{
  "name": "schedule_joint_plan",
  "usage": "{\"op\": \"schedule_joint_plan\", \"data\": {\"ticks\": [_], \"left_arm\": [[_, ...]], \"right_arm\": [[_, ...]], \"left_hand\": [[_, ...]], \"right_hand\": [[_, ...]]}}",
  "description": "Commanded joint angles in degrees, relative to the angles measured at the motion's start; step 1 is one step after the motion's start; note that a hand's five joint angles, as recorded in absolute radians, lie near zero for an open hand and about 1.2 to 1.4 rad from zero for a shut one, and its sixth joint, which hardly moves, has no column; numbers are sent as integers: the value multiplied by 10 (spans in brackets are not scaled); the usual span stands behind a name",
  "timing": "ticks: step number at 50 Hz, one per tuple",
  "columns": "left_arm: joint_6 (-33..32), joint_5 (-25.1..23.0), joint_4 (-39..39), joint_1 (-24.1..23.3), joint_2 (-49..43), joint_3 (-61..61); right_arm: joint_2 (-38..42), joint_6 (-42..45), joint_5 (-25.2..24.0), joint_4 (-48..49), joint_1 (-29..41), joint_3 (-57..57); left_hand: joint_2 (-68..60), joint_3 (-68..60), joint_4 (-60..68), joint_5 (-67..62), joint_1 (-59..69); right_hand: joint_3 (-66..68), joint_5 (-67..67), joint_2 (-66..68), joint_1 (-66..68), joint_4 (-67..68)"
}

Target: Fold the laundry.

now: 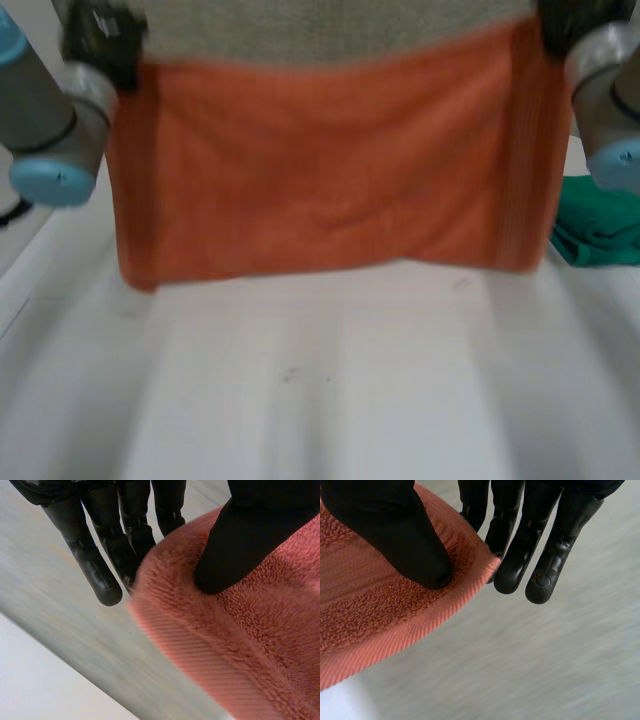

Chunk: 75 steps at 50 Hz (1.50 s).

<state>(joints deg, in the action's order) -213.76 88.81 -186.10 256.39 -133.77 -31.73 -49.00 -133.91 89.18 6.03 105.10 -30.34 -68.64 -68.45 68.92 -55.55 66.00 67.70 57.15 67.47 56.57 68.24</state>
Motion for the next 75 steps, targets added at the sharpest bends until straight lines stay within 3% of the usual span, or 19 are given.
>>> {"op": "schedule_joint_plan", "data": {"ticks": [1, 9, 24, 31, 34, 39, 43, 48, 50, 54, 60, 64, 70, 75], "left_arm": [[67, 26, -125, 2, 30, 63], [92, 20, -60, 1, 24, -23], [99, -8, -60, -6, -21, -263], [96, -12, -51, 1, -1, -345], [78, -13, -43, 18, 69, -410], [13, -24, -27, 65, 198, -541], [-79, -49, 5, 82, 314, -662], [-254, -91, 89, 149, 432, -800], [-292, -107, 109, 165, 448, -822], [-313, -142, 123, 154, 450, -820], [-204, -146, 73, 119, 341, -735], [-165, -140, 45, 81, 268, -665], [-149, -81, 22, 58, 163, -553], [-125, -38, 13, 38, 92, -465]], "right_arm": [[-27, -9, 6, 127, 12, 27], [6, -35, 4, 9, 12, 18], [89, -35, -2, -140, 15, -122], [57, -38, -10, -190, 7, -191], [-4, -30, -21, -206, 7, -259], [-119, -4, -41, -247, 2, -391], [-214, 64, -59, -307, -35, -524], [-325, 159, -78, -333, -105, -636], [-344, 187, -86, -334, -124, -656], [-341, 192, -91, -331, -137, -657], [-245, 105, -94, -257, -122, -609], [-207, 85, -78, -204, -67, -578], [-135, 79, -24, -133, -32, -517], [-75, 75, -10, -102, -25, -452]], "left_hand": [[-114, -116, 111, -144, 140], [-114, -116, 111, -144, 140], [-114, -116, 111, -144, 140], [-114, -116, 111, -144, 140], [-114, -116, 111, -144, 140], [-114, -116, 111, -144, 140], [-114, -116, 111, -144, 140], [-114, -116, 111, -144, 140], [-114, -116, 111, -144, 140], [-114, -116, 111, -144, 140], [-114, -116, 111, -144, 140], [-114, -116, 111, -144, 140], [-114, -116, 111, -144, 140], [-114, -116, 111, -144, 140]], "right_hand": [[123, 129, 125, 234, 118], [123, 129, 125, 234, 118], [123, 129, 125, 234, 118], [123, 129, 125, 234, 118], [123, 129, 125, 234, 118], [123, 129, 125, 234, 118], [123, 129, 125, 234, 118], [123, 129, 125, 234, 118], [123, 129, 125, 234, 118], [123, 129, 125, 234, 118], [123, 129, 125, 234, 118], [123, 129, 125, 234, 118], [123, 129, 125, 234, 118], [123, 129, 125, 234, 118]]}}
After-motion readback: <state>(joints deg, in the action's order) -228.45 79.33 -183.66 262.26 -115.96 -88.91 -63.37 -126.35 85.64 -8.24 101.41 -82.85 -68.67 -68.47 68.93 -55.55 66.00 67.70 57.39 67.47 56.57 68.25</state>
